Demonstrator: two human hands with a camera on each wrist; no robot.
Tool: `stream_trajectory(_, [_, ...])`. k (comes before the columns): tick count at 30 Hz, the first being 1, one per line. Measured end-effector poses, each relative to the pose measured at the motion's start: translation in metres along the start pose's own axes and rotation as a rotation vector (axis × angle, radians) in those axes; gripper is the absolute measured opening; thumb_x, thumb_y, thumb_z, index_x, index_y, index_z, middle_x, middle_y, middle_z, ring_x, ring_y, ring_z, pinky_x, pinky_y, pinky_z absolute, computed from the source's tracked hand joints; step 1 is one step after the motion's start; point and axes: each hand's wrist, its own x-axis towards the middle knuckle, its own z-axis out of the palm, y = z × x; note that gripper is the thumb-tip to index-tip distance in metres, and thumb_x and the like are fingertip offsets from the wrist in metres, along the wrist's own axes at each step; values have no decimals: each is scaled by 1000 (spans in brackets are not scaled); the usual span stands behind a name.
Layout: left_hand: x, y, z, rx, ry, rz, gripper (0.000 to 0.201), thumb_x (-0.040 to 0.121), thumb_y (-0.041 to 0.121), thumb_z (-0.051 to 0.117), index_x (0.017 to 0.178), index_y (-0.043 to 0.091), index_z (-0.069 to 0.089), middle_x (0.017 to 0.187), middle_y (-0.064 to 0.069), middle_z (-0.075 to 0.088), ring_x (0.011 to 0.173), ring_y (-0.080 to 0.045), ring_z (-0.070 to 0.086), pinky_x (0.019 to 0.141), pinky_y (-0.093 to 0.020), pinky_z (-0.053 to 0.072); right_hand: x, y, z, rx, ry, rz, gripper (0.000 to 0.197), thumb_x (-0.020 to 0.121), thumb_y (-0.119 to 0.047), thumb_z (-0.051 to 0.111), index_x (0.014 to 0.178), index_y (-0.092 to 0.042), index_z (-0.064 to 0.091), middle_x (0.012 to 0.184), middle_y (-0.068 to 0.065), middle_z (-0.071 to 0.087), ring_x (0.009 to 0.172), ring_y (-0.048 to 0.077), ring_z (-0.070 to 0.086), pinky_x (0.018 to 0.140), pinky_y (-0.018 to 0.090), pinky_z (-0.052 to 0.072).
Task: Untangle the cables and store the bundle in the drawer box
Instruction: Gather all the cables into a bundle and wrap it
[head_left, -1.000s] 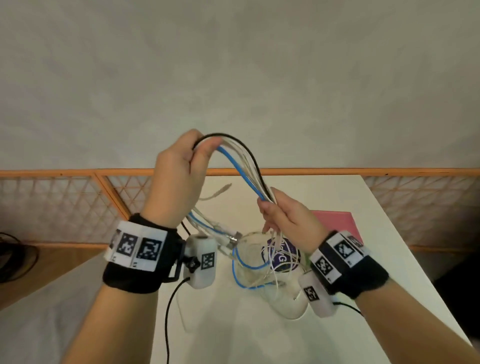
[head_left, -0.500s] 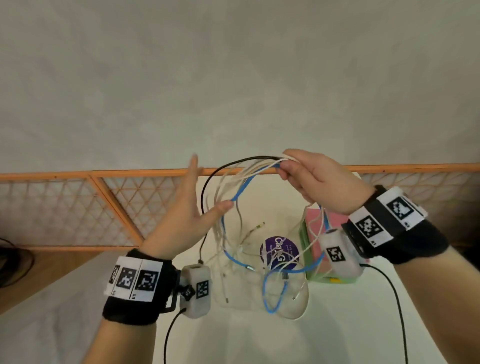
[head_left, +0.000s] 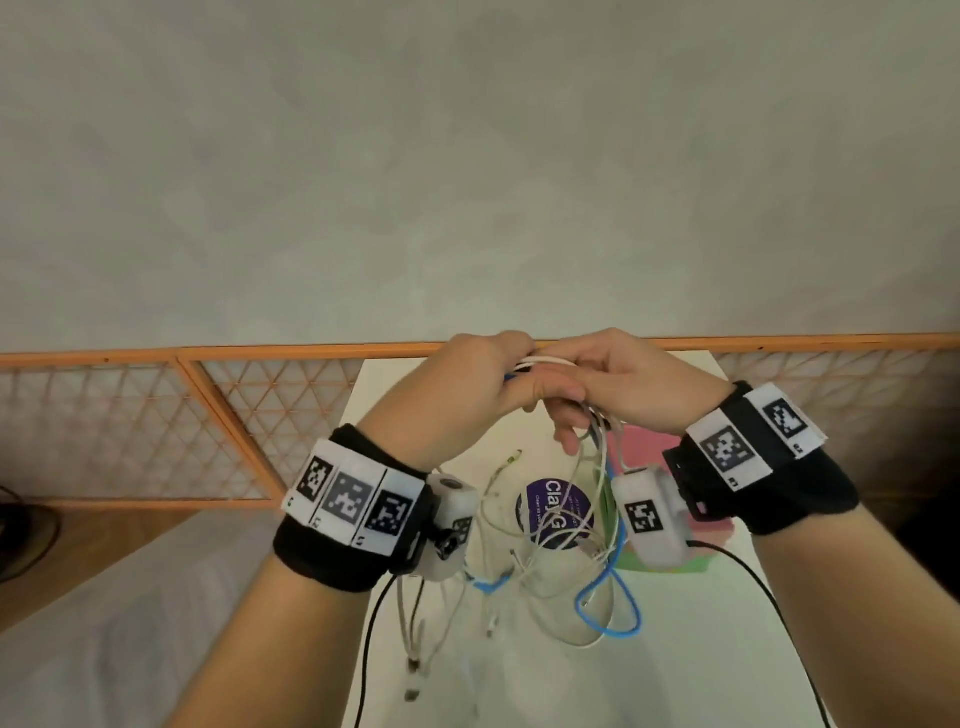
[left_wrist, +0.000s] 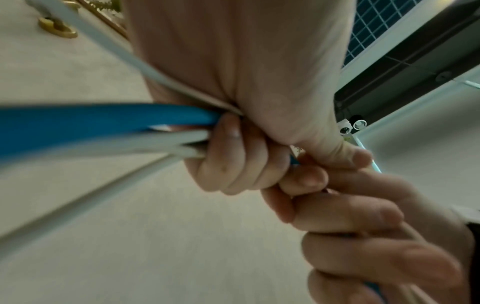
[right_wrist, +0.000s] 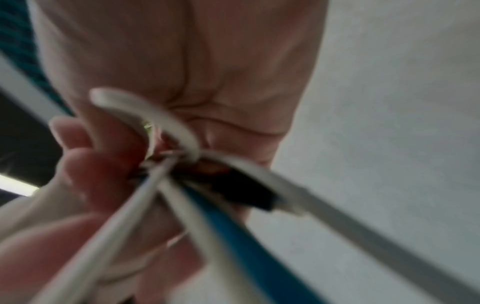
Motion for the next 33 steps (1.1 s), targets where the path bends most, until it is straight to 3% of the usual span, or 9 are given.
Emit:
stream_trajectory(4, [-8,-9,-10,1,210,-34,34,89,52,42,72,27,59,53,8,54,51,-5,51,52,-14,37,-15,24,1,219,-10,55,27,90,-32,51,84,-6,55,58,8,36,49,18,45,66,30,50])
stream_trajectory(6, [-10,-12,-9,18,260,-19,31,86,57,35,68,38,52,55,-2,56,51,-16,50,57,-27,43,-17,28,5,295,-20,64,29,89,-35,47,88,-6,51,59,-1,30,47,15,34,66,32,51])
stream_trajectory(11, [-16,-16,-8,142,256,0,31,92,56,33,69,36,41,50,1,44,46,-22,43,52,-40,45,-16,18,9,417,-52,123,77,72,-81,38,93,-8,55,61,-3,23,48,13,20,60,26,41])
stream_trajectory(16, [-21,-18,-14,102,305,0,34,93,53,35,69,31,43,51,-2,48,48,-22,47,54,-34,42,-14,13,16,260,186,23,31,97,-30,39,121,-14,49,54,2,40,38,13,27,45,26,40])
stream_trajectory(20, [-23,-15,-16,4,289,-46,39,93,51,42,69,22,51,53,7,52,50,-8,47,52,-14,34,-18,13,22,275,209,-66,33,93,-22,50,125,-28,46,60,11,39,39,14,26,41,23,33])
stream_trajectory(24, [-25,-14,-11,-91,216,-103,34,95,31,52,71,8,56,47,20,50,48,-1,45,51,-9,31,-17,19,28,263,335,-52,13,91,-26,50,94,-14,47,63,11,33,42,12,23,40,21,20])
stream_trajectory(26, [-28,-16,-5,-133,170,-111,36,95,32,53,71,5,57,48,16,48,49,0,44,52,-10,31,-15,23,30,269,429,-50,18,94,-29,48,84,-14,48,70,8,40,45,13,37,39,22,28])
stream_trajectory(30, [-34,-17,10,-169,37,-157,39,95,38,51,62,17,51,51,11,49,48,-5,38,50,-15,31,-9,26,27,347,566,-69,22,85,-21,49,66,-22,61,91,0,51,92,13,55,78,28,49])
stream_trajectory(33, [-36,-16,14,-204,-7,-187,40,95,38,51,61,17,48,56,10,51,50,-3,40,52,-13,33,-10,22,29,649,453,-47,25,91,-17,47,66,-16,53,61,-1,42,70,16,56,83,32,48])
